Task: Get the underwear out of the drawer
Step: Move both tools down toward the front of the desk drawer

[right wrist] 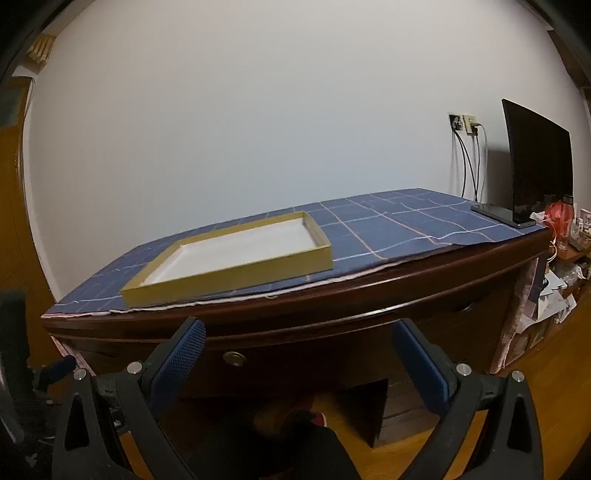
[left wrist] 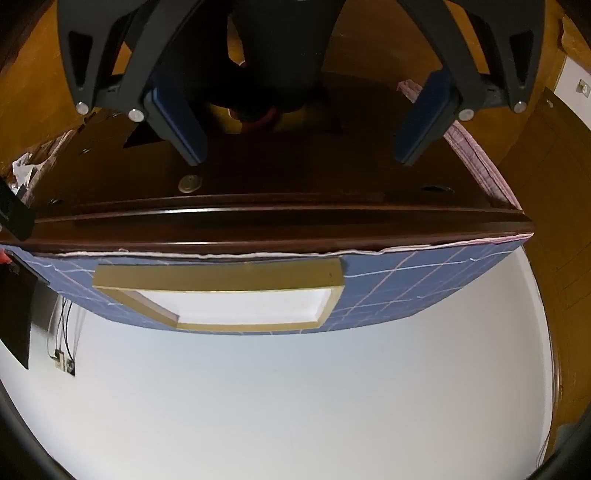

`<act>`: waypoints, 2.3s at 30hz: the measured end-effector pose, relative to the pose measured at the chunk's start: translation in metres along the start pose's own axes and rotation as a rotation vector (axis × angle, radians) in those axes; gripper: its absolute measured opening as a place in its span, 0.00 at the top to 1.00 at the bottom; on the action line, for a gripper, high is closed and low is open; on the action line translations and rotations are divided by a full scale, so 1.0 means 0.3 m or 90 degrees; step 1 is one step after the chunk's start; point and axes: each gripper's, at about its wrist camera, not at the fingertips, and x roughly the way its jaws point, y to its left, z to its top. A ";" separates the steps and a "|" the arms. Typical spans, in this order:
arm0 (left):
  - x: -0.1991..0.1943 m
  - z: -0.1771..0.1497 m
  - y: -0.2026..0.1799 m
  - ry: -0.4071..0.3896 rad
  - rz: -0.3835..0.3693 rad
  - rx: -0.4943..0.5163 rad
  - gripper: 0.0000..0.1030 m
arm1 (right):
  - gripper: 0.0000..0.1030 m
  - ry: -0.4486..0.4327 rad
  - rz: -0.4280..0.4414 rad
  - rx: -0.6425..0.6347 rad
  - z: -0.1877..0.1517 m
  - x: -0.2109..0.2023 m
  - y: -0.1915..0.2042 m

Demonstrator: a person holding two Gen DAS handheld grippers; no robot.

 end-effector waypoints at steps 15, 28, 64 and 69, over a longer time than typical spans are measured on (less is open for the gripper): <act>0.070 -0.047 0.051 0.021 0.026 0.015 0.00 | 0.01 0.041 -0.009 -0.004 -0.042 0.064 -0.036; 0.075 -0.037 0.057 -0.022 0.022 0.016 0.00 | 0.01 0.071 -0.005 -0.009 -0.081 0.112 -0.080; 0.282 0.008 -0.211 0.050 -0.036 0.060 0.00 | 0.01 0.109 -0.055 0.009 -0.151 0.301 -0.342; 0.299 0.025 -0.231 0.042 -0.052 0.052 0.00 | 0.01 0.107 -0.057 -0.011 -0.159 0.348 -0.399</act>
